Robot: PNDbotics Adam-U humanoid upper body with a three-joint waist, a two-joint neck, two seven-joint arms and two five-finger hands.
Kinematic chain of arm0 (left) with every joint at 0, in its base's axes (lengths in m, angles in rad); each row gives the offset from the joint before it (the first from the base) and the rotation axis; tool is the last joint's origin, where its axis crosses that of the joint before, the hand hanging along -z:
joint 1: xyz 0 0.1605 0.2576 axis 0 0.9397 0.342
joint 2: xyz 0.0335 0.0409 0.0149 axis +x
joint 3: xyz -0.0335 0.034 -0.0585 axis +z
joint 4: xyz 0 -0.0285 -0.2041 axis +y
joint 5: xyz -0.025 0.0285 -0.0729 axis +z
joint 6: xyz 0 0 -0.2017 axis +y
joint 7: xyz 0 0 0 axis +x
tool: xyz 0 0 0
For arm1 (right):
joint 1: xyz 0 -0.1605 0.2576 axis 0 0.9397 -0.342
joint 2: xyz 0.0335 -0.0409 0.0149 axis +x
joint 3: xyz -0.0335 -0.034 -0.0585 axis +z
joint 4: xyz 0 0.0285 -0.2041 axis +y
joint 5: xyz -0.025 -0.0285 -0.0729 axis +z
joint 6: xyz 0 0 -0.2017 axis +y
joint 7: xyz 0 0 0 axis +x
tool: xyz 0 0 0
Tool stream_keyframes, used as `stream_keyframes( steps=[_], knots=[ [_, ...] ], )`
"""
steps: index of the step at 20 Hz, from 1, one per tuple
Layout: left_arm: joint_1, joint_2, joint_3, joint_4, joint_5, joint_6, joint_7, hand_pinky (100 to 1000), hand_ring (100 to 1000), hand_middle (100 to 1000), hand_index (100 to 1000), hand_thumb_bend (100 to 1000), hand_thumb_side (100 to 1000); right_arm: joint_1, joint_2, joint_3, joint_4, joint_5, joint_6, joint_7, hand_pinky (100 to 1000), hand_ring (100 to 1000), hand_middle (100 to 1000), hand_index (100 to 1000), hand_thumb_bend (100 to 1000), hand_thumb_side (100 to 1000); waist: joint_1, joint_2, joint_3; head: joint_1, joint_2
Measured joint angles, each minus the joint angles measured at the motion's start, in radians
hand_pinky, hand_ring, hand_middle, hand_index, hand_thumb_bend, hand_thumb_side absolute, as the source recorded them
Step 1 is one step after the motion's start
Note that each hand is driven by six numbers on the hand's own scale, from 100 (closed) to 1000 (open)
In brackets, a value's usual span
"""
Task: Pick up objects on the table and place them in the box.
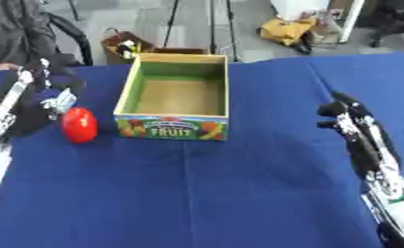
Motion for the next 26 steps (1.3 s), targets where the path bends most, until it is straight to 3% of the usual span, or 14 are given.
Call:
stream_keyframes(
  steps=[6,11,17,26],
  knots=[
    [-0.116,0.021,0.011,0.177,-0.335,0.046,-0.009,704,785,787,853,603,612,0.001,0.000,0.003,0.000,0.003,0.001,0.001,653,747,660,897,212,646,0.000,-0.001,-0.007,-0.002,0.000],
    [-0.174,0.018,0.011,0.311,-0.511,0.066,-0.021,687,760,766,842,640,669,0.005,0.000,0.006,-0.002,0.005,0.002,0.003,653,747,660,897,214,646,0.000,-0.004,-0.014,-0.003,0.000],
    [-0.199,-0.015,0.010,0.418,-0.598,0.073,-0.066,663,741,751,836,631,706,0.008,0.000,0.006,-0.002,0.005,0.003,0.004,653,746,660,896,215,646,0.000,-0.004,-0.019,-0.003,0.000],
    [-0.201,-0.047,0.009,0.483,-0.641,0.095,-0.098,630,701,741,837,603,732,0.009,0.000,0.007,-0.002,0.006,0.003,0.005,652,746,660,896,217,645,-0.006,-0.004,-0.023,-0.004,0.000]
  ],
)
